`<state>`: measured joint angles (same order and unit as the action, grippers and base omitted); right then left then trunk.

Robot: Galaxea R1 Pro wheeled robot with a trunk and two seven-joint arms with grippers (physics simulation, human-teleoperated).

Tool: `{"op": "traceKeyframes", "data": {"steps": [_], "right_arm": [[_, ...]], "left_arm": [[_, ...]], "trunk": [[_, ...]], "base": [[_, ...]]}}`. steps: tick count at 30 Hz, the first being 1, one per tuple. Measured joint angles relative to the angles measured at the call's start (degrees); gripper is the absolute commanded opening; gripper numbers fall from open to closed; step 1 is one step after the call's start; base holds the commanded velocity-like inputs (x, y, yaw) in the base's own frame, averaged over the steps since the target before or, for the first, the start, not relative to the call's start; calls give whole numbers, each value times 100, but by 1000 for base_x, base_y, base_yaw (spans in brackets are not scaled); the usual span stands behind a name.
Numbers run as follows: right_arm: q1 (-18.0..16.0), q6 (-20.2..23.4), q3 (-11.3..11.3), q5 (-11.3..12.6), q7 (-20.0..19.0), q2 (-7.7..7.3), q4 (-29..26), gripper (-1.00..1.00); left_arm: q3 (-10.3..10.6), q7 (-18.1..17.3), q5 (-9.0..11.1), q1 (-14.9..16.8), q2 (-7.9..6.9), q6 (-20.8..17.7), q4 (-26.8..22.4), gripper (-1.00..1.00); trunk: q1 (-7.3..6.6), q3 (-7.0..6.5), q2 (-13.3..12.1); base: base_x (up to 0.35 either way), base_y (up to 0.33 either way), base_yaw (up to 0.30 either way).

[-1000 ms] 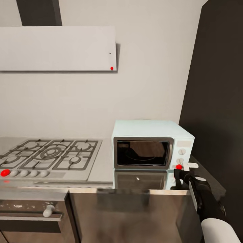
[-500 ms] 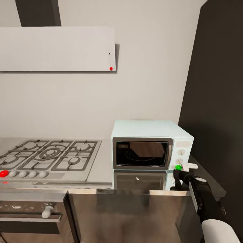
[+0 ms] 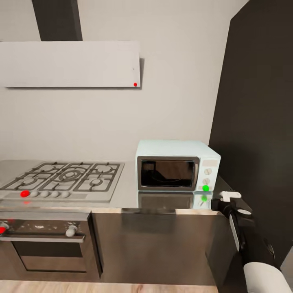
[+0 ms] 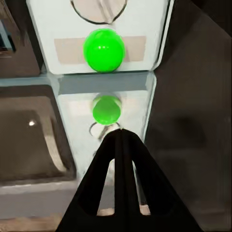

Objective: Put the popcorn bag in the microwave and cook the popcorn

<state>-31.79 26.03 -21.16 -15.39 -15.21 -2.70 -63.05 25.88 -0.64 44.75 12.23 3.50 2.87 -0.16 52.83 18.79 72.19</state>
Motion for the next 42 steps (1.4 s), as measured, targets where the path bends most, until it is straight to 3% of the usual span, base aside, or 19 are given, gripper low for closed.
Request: {"op": "traceKeyframes", "data": {"steps": [1,3,6,10,11,12,14,16,17,19,22,23,25,42], "right_arm": [[-15,203,-3,-4,-1,-1,-196,-100],[30,764,-4,-1,-2,27,-1106,-100],[757,1064,-53,17,-2,10,-1474,-100],[1911,869,-249,52,2,4,-1233,-100],[2195,649,-259,48,19,0,-757,-100],[2351,252,-269,52,47,-8,153,-100],[2448,-1204,-266,-20,127,-116,2743,-100],[2467,-2663,-219,-101,287,-223,4807,-100],[2472,-3041,-199,-119,346,-238,5575,-100],[2472,-3432,-196,-113,497,-234,6231,-100],[2486,-3524,-199,-111,624,-159,6453,-100],[2490,-3528,-199,-111,645,-151,6467,-100],[2491,-3516,-199,-113,693,-144,6471,-100],[2490,-3481,-223,-128,733,-168,6432,-100]], "left_arm": [[0,0,-1,-3,0,1,1,100],[0,0,0,-1,0,1,1,100],[-1,1,1,1,0,1,-1,100],[-8,1,1,1,-4,1,-1,100],[-9,1,0,1,-10,0,-2,100],[-9,0,0,1,-18,1,0,100],[-9,0,0,2,-33,0,-1,100],[-9,0,0,3,-42,0,-1,100],[-9,1,0,2,-43,0,0,100],[-9,0,0,2,-46,0,0,100],[3,3,-18,-1,-149,0,0,100],[-2,2,-26,0,-322,4,0,100],[26,0,-78,3,-448,8,-12,100],[29,0,-114,4,-465,13,-50,100]], "trunk": [[0,0,0],[0,0,1],[0,2,0],[0,1,0],[-1,2,0],[-2,1,1],[-3,1,0],[-3,2,1],[-3,2,1],[-3,1,1],[-3,1,1],[-3,1,1],[-3,0,1],[-3,0,1]], "base": [[-332,0,0],[-332,0,0],[-332,0,0],[-289,0,0],[-72,0,0],[-30,0,0],[-9,0,0],[-2,0,0],[0,0,0],[0,0,0],[0,0,0],[0,0,0],[0,0,0],[0,0,0]]}}
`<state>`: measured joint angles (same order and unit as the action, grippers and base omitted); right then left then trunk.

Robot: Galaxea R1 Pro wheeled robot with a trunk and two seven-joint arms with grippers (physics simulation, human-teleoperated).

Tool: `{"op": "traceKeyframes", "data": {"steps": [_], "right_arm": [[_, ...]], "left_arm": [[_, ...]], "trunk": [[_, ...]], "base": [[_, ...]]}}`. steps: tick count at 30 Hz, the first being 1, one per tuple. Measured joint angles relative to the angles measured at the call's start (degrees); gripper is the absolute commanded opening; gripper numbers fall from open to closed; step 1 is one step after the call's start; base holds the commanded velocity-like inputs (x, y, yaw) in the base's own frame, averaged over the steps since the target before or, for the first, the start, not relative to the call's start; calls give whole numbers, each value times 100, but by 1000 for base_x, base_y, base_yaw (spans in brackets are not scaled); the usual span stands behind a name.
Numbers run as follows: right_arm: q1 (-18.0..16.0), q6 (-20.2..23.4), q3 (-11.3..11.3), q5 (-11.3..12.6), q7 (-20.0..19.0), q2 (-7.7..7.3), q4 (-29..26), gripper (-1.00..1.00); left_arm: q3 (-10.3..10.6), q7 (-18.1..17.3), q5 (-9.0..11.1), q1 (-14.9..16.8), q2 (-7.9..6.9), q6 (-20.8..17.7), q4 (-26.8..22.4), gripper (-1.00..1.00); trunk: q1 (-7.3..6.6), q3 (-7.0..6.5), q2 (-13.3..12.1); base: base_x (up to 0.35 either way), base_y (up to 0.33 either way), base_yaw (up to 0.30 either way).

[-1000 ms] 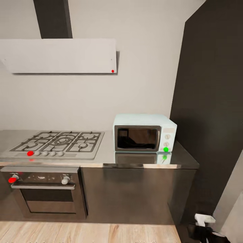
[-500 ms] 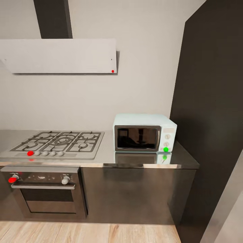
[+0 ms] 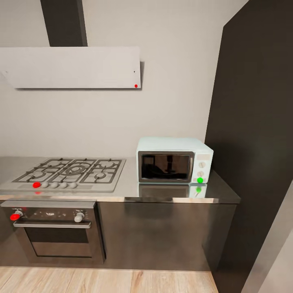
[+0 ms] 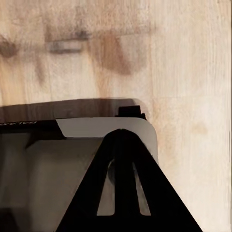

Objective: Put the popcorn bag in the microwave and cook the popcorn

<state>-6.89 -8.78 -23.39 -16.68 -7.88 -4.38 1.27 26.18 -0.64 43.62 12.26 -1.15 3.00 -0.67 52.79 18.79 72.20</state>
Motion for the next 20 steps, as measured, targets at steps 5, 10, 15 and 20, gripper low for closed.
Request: {"op": "traceKeyframes", "data": {"steps": [5,10,15,20], "right_arm": [[1,-7,393,-651,125,154,0,-100],[2,7,791,-1049,614,320,20,-100],[3,10,1526,-1998,679,862,40,-100],[2,-10,1409,-1457,680,789,35,-100]], "left_arm": [[-3,0,-1,1,2,-3,-1,100],[-1,0,-2,0,2,-2,-3,100],[-1,0,-2,0,2,1,-3,100],[-2,0,-1,1,2,0,-3,100]], "trunk": [[0,0,0],[0,0,0],[0,0,0],[0,0,0]], "base": [[0,0,0],[0,0,0],[0,0,0],[0,0,0]]}}
